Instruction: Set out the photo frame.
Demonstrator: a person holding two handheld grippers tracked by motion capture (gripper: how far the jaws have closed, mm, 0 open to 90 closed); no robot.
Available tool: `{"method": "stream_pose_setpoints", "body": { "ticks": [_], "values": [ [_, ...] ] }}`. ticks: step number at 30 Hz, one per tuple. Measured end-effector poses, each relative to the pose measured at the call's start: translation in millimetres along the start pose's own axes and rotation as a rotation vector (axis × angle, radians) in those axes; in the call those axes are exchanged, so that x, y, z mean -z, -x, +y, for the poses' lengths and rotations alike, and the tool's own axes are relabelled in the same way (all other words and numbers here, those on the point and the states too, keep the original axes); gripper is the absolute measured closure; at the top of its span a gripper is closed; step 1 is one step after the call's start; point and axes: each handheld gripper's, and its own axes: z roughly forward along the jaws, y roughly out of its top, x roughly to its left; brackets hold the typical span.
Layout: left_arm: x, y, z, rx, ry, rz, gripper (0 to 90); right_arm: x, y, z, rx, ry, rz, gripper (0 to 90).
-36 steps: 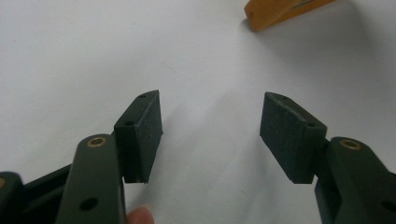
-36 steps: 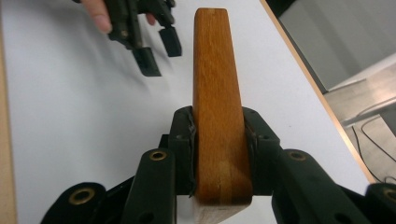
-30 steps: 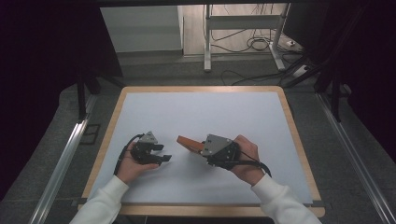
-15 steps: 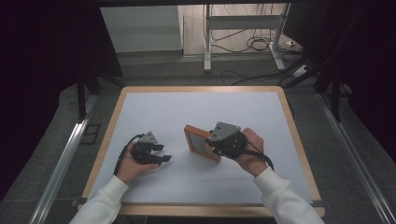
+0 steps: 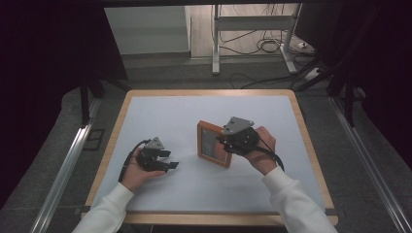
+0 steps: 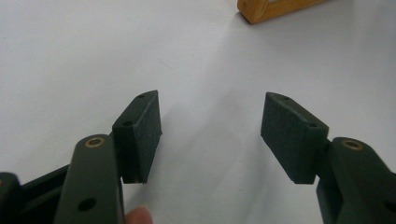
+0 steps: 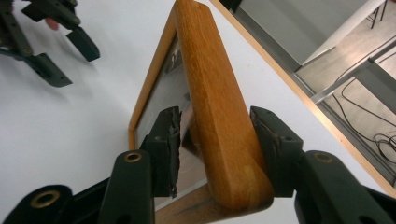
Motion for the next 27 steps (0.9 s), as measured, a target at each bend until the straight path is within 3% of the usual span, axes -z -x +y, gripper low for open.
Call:
{"method": "stream_pose_setpoints", "body": {
  "ticks": [13, 20, 25, 27],
  "values": [
    [0.3, 0.2, 0.1, -0.003, 0.006, 0.005, 37.6, -18.9, 19.3, -5.6, -0.081, -0.022, -0.036, 41.7],
    [0.4, -0.1, -0.1, -0.005, 0.005, 0.004, 37.5, -31.9, 31.0, -11.3, -0.154, -0.028, -0.045, 35.7],
    [0.2, 0.1, -0.2, -0.006, 0.006, 0.004, 37.5, -34.7, 33.0, -13.5, -0.168, -0.019, -0.033, 34.4],
    [0.3, 0.1, -0.1, -0.008, 0.005, 0.004, 37.5, -36.4, 29.7, -15.1, -0.178, -0.019, -0.04, 28.7]
  ]
}}
